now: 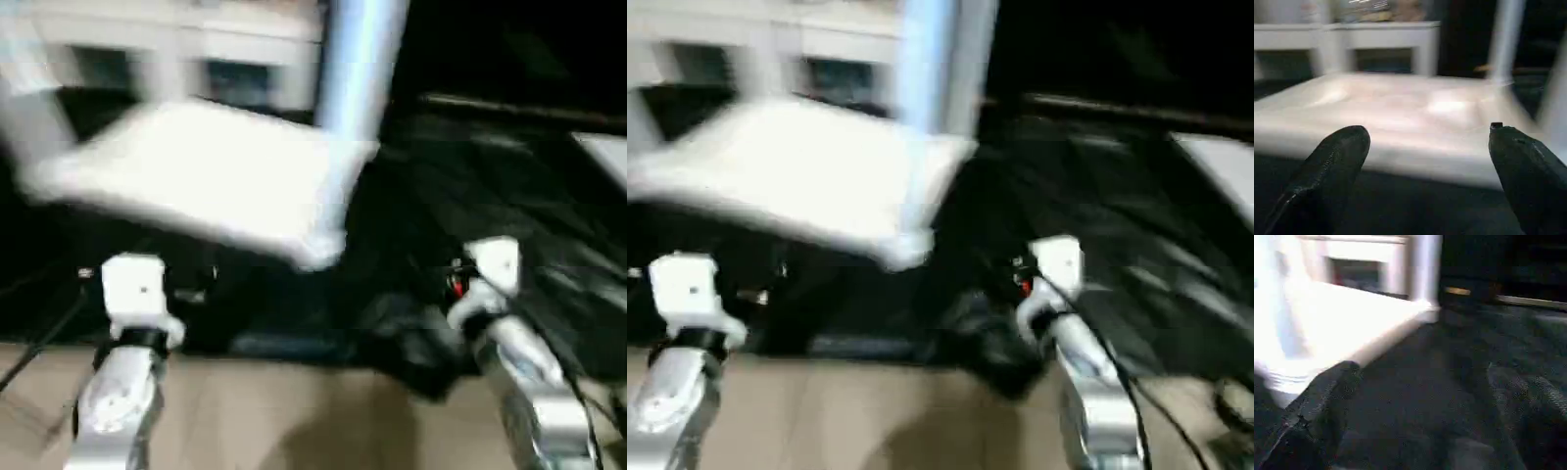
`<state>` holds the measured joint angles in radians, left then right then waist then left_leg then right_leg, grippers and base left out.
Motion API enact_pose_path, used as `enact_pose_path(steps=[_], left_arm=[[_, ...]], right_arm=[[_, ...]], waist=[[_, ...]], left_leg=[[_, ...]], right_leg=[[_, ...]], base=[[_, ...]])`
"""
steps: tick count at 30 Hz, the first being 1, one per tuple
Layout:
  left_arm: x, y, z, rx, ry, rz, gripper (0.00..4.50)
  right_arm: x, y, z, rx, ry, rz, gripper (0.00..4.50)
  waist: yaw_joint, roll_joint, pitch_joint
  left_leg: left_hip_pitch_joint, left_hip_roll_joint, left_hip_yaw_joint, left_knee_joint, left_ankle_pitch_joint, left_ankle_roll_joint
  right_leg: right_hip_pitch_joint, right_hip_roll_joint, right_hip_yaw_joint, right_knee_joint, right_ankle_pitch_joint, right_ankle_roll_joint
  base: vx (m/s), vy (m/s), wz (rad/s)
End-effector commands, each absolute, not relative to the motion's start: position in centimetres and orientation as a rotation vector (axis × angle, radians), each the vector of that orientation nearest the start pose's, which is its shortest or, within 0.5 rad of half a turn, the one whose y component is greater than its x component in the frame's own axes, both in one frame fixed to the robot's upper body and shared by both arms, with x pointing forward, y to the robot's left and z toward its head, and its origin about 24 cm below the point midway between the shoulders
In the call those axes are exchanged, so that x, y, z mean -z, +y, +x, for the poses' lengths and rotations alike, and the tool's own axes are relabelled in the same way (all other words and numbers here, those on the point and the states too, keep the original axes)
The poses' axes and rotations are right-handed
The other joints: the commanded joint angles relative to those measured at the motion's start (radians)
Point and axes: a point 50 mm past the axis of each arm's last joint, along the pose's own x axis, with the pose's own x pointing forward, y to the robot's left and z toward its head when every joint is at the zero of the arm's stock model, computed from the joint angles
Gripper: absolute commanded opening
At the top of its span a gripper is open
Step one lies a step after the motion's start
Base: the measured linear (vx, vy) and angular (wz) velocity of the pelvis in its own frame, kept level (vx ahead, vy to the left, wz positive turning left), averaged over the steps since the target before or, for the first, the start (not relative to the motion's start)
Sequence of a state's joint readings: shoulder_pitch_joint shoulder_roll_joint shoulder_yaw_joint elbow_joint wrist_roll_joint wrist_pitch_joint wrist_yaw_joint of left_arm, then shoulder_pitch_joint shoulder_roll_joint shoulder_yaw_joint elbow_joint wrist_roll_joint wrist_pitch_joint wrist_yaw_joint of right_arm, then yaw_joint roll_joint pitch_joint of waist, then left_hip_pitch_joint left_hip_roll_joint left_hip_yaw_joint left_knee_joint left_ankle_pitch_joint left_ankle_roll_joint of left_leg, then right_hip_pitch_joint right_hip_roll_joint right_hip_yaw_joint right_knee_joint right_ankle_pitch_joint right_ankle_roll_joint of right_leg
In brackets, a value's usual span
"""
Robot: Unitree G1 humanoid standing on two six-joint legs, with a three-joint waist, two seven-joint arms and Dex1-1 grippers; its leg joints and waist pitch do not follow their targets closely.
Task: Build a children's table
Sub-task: Rotate table base
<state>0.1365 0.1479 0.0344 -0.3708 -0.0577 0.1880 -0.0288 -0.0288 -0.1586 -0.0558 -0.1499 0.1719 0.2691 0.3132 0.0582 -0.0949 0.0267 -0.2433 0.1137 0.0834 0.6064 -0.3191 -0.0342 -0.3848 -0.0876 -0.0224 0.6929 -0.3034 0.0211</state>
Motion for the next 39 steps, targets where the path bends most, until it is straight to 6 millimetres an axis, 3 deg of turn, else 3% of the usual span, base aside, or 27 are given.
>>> enact_pose_path(steps=[1,2,3,4,5,6,7,8,9,10,11,12,14,15,16,17,18,19,20,21,22,23,24,25,28,32,39], left_arm=[[-8.1,17.5,22.5,0.005,-0.047,0.098,4.45],[-8.1,17.6,22.5,0.002,-0.045,0.1,4.45],[-8.1,17.6,22.5,0.002,-0.045,0.101,4.45],[-8.0,17.6,22.4,-0.001,-0.041,0.101,4.45],[-8.0,17.6,22.4,-0.001,-0.04,0.1,4.45],[-7.9,17.6,22.4,-0.003,-0.039,0.098,4.45],[-7.9,17.6,22.4,-0.004,-0.039,0.098,4.45],[-7.9,17.6,22.4,-0.004,-0.039,0.098,4.45],[-7.9,17.6,22.4,-0.004,-0.039,0.099,4.45],[-7.9,17.6,22.4,-0.007,-0.038,0.1,4.45],[-7.9,17.7,22.3,-0.01,-0.038,0.102,4.45],[-7.9,17.7,22.3,-0.01,-0.038,0.102,4.45],[-7.7,17.9,22.2,-0.02,-0.032,0.101,4.45],[-7.7,18.0,22.2,-0.027,-0.032,0.086,4.45],[-7.6,18.0,22.1,-0.034,-0.029,0.079,4.45],[-7.6,18.0,22.1,-0.034,-0.029,0.079,4.45],[-7.6,18.1,22.1,-0.038,-0.025,0.079,4.45],[-7.4,18.2,22.0,-0.037,-0.016,0.083,4.45],[-7.3,18.2,21.9,-0.034,-0.012,0.087,4.45],[-7.2,18.2,21.9,-0.033,-0.01,0.088,4.45],[-7.2,18.2,21.9,-0.033,-0.01,0.089,4.45],[-7.2,18.2,21.9,-0.033,-0.01,0.089,4.45],[-6.9,18.3,21.8,0.018,-0.009,0.055,4.45],[-6.9,18.3,21.8,0.03,-0.009,0.047,4.45],[-6.7,18.1,21.9,0.184,-0.01,0.031,4.45],[-7.3,17.2,22.2,0.535,-0.014,0.029,4.45],[-8.0,16.7,23.4,0.991,0.136,0.247,4.45]], right_arm=[[-6.1,-17.6,25.5,-0.285,0.114,0.003,4.5],[-6.2,-17.4,25.5,-0.301,0.118,0.003,4.5],[-6.2,-17.4,25.5,-0.305,0.119,0.004,4.5],[-6.2,-17.1,25.6,-0.33,0.123,-0.02,4.5],[-6.2,-17.0,25.6,-0.335,0.123,-0.029,4.5],[-6.2,-16.9,25.7,-0.348,0.122,-0.052,4.5],[-6.2,-16.8,25.7,-0.354,0.123,-0.05,4.5],[-6.2,-16.8,25.7,-0.354,0.123,-0.05,4.5],[-6.2,-16.8,25.7,-0.357,0.125,-0.044,4.5],[-6.2,-16.7,25.7,-0.366,0.127,-0.041,4.5],[-6.1,-16.7,25.6,-0.372,0.128,-0.04,4.5],[-6.1,-16.7,25.6,-0.372,0.128,-0.04,4.5],[-6.0,-16.6,25.6,-0.385,0.139,-0.035,4.5],[-5.9,-16.6,25.6,-0.389,0.144,-0.031,4.5],[-5.9,-16.5,25.6,-0.396,0.149,-0.025,4.5],[-5.9,-16.5,25.6,-0.396,0.149,-0.025,4.5],[-5.9,-16.5,25.6,-0.4,0.15,-0.023,4.5],[-5.8,-16.4,25.5,-0.418,0.15,-0.011,4.5],[-5.8,-16.4,25.5,-0.429,0.149,-0.004,4.5],[-5.8,-16.3,25.5,-0.439,0.147,0.0,4.5],[-5.8,-16.3,25.5,-0.441,0.147,0.001,4.5],[-5.8,-16.3,25.5,-0.441,0.147,0.001,4.5],[-5.9,-16.0,25.3,-0.483,0.146,0.011,4.5],[-5.9,-16.0,25.3,-0.49,0.146,0.011,4.5],[-5.9,-15.9,25.2,-0.526,0.151,-0.001,4.5],[-5.7,-16.7,25.8,-0.528,0.145,-0.02,4.5],[-6.2,-18.1,27.1,-0.587,0.159,-0.091,4.5]], waist=[[0.046,-0.02,-0.031],[0.047,-0.003,-0.021],[0.033,-0.006,-0.02],[0.037,-0.011,-0.007],[0.026,0.016,-0.008],[0.01,0.041,-0.006],[-0.01,0.073,-0.001],[-0.007,0.113,0.011],[-0.038,0.139,0.01],[-0.057,0.126,-0.027],[-0.059,0.118,-0.042],[-0.069,0.117,-0.037],[-0.066,0.076,-0.03],[-0.062,0.068,-0.021],[-0.065,0.045,-0.018],[-0.057,0.042,-0.006],[-0.055,0.01,-0.016],[-0.016,-0.012,-0.018],[-0.004,-0.011,-0.026],[-0.004,-0.016,-0.032],[0.006,-0.004,-0.03],[0.003,0.002,-0.028],[0.001,0.036,-0.03],[-0.008,0.039,-0.028],[0.001,0.026,-0.014],[0.011,0.028,0.004],[0.01,0.036,0.001]], left_leg=[[-0.106,-0.06,0.024,0.07,-0.074,0.272],[-0.106,-0.052,0.015,0.129,-0.068,0.211],[-0.173,-0.009,-0.017,0.171,0.04,0.066],[-0.214,0.008,-0.007,0.18,0.074,0.101],[-0.177,0.028,-0.008,0.159,0.12,0.089],[-0.174,0.059,0.008,0.116,0.164,0.113],[-0.207,0.065,0.025,0.066,0.161,0.157],[-0.17,0.055,0.015,0.01,0.039,0.143],[-0.158,0.017,-0.067,-0.108,-0.281,0.188],[-0.019,0.099,-0.192,-0.113,-0.461,0.286],[0.022,0.115,-0.241,-0.09,-0.445,0.357],[0.011,0.099,-0.247,-0.088,-0.389,0.376],[-0.003,0.093,-0.207,-0.105,-0.268,0.332],[-0.02,0.09,-0.183,-0.12,-0.265,0.32],[-0.038,0.083,-0.152,-0.132,-0.228,0.313],[-0.062,0.067,-0.125,-0.142,-0.199,0.303],[-0.07,0.025,-0.085,-0.085,-0.098,0.283],[-0.095,-0.007,-0.047,0.037,-0.033,0.194],[-0.089,-0.002,-0.046,0.066,0.014,0.127],[-0.118,0.017,-0.057,0.045,0.188,0.043],[-0.114,0.018,-0.039,0.007,0.307,0.009],[-0.105,0.026,-0.031,-0.017,0.332,0.008],[-0.089,0.062,-0.028,-0.03,0.34,0.01],[-0.077,0.093,-0.029,-0.036,0.308,0.014],[-0.082,0.101,-0.006,-0.054,0.03,0.033],[-0.079,0.108,0.012,-0.079,-0.212,-0.006],[-0.09,0.105,0.021,-0.082,-0.161,-0.022]], right_leg=[[0.171,-0.095,0.158,-0.192,-0.243,0.078],[0.166,-0.158,0.188,-0.219,-0.401,0.021],[0.204,-0.15,0.15,-0.2,-0.427,-0.144],[0.212,-0.199,0.057,-0.215,-0.364,-0.109],[0.176,-0.217,0.005,-0.245,-0.374,-0.111],[0.186,-0.22,-0.092,-0.29,-0.471,-0.137],[0.263,-0.192,-0.194,-0.308,-0.538,-0.104],[0.28,-0.137,-0.225,-0.294,-0.545,-0.071],[0.274,0.05,-0.26,-0.123,-0.425,-0.01],[0.141,0.074,-0.137,-0.006,-0.3,-0.008],[0.075,0.062,-0.078,0.04,-0.21,-0.01],[0.061,0.065,-0.069,0.055,-0.168,0.0],[0.004,0.058,-0.033,0.077,-0.011,0.032],[-0.005,0.057,-0.027,0.074,0.043,0.026],[-0.012,0.034,-0.007,0.036,0.143,0.004],[-0.002,0.024,0.002,0.002,0.179,-0.007],[0.022,-0.045,0.066,-0.107,0.216,-0.015],[0.076,-0.173,0.167,-0.2,-0.016,-0.006],[0.089,-0.201,0.191,-0.189,-0.002,-0.072],[0.117,-0.166,0.156,-0.13,0.332,-0.163],[0.103,-0.086,0.104,-0.11,0.622,-0.19],[0.086,-0.047,0.08,-0.104,0.654,-0.187],[0.06,-0.014,0.057,-0.095,0.557,-0.217],[0.042,-0.014,0.044,-0.095,0.415,-0.247],[0.042,-0.044,0.054,-0.124,0.13,-0.272],[0.025,-0.057,0.063,-0.151,-0.226,-0.209],[0.031,-0.059,0.066,-0.149,-0.219,-0.189]], base=[[0.187,-0.082,0.06],[0.187,-0.082,0.06],[0.209,-0.046,0.0],[0.194,-0.004,0.0],[0.194,-0.004,0.0],[0.197,0.075,0.23],[0.279,0.152,0.25],[0.279,0.152,0.25],[0.325,0.106,0.27],[0.316,0.038,0.37],[0.316,0.038,0.37],[0.287,0.042,0.28],[0.212,0.071,0.04],[0.12,0.045,-0.01],[0.168,-0.003,-0.03],[0.168,-0.003,-0.03],[0.222,-0.051,0.0],[0.17,-0.09,0.12],[0.17,-0.09,0.12],[0.147,-0.066,0.05],[0.064,-0.022,-0.05],[0.12,-0.041,0.1],[0.093,-0.03,0.3],[0.104,-0.023,0.33],[0.016,-0.001,0.06],[0.0,0.0,0.0],[0.0,0.0,0.0]])
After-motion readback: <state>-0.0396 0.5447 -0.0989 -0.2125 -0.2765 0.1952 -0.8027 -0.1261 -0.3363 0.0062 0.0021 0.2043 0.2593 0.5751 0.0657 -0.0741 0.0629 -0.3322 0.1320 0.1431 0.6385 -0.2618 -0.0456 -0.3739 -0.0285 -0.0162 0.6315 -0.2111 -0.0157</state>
